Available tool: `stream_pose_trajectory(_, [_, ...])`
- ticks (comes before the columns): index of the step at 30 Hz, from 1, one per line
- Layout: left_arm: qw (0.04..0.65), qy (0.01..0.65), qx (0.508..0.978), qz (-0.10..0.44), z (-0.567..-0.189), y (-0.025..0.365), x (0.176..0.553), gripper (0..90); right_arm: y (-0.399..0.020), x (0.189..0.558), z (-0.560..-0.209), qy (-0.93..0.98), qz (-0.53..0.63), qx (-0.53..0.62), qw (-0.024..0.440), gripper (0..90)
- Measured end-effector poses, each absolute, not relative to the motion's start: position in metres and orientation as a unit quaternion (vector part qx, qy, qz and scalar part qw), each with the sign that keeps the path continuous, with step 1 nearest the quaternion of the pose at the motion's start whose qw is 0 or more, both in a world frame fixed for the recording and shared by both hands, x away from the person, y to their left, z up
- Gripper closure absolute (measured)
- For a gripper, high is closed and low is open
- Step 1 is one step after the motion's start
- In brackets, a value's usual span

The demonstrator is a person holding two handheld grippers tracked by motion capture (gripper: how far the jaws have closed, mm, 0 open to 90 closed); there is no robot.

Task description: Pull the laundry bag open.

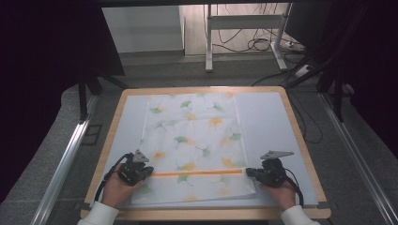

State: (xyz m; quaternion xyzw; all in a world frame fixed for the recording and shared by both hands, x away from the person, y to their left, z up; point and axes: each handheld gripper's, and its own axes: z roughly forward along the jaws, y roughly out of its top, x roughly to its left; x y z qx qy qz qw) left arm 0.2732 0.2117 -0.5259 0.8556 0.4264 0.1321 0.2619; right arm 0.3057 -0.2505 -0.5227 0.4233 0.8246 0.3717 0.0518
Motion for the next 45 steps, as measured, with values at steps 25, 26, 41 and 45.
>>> stream_pose_trajectory(25, [0.263, 0.457, 0.837, 0.147, -0.526, 0.244, 0.261, 90.0, -0.251, 0.306, -0.523, 0.825, 0.372, 0.423, 0.051, 89.8])
stream_pose_trajectory(26, [0.263, 0.458, 0.836, 0.151, -0.526, 0.245, 0.261, 90.0, -0.251, 0.306, -0.523, 0.826, 0.371, 0.422, 0.051, 89.8])
stream_pose_trajectory(41, [0.278, 0.47, 0.825, 0.144, -0.527, 0.248, 0.26, 90.0, -0.251, 0.306, -0.522, 0.826, 0.371, 0.422, 0.053, 89.7])
stream_pose_trajectory(45, [0.277, 0.467, 0.826, 0.148, -0.527, 0.247, 0.26, 90.0, -0.25, 0.305, -0.522, 0.826, 0.37, 0.422, 0.054, 89.7])
